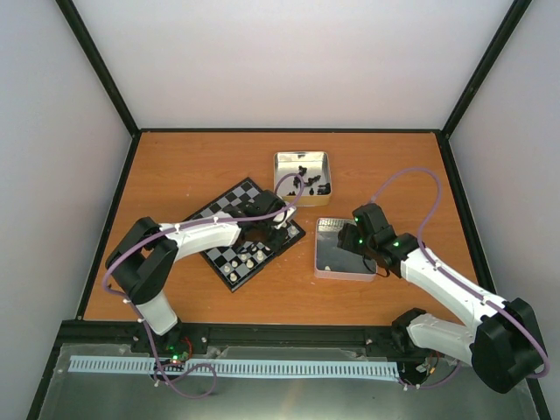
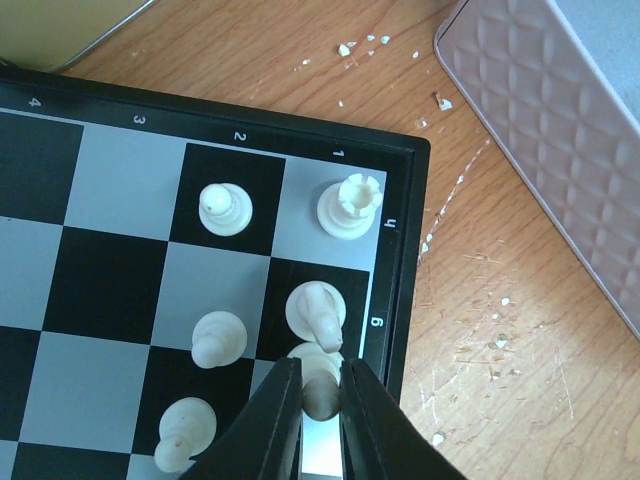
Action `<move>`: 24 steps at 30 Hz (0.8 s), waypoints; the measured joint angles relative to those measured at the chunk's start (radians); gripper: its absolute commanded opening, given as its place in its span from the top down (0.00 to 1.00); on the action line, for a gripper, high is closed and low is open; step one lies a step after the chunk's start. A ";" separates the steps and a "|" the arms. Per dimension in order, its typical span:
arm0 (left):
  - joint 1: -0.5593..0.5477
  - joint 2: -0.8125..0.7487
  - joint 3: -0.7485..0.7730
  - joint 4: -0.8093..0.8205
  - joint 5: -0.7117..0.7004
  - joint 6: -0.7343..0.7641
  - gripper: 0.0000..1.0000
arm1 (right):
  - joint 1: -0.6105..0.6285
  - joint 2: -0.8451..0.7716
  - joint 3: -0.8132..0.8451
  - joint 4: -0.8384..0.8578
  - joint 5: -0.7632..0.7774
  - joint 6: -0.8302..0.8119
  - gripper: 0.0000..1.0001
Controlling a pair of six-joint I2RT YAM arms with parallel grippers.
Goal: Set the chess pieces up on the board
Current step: Adjust the chess piece on the chessboard.
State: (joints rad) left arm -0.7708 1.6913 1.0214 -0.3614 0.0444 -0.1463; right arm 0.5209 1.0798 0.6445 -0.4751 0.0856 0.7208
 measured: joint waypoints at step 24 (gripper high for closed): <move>0.000 -0.030 -0.025 -0.023 -0.017 0.004 0.83 | -0.001 0.000 -0.020 0.010 -0.019 0.006 0.38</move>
State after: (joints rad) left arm -0.7708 1.6611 0.9966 -0.3840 0.0273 -0.1421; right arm 0.5201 1.0798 0.6243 -0.4656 0.0662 0.7273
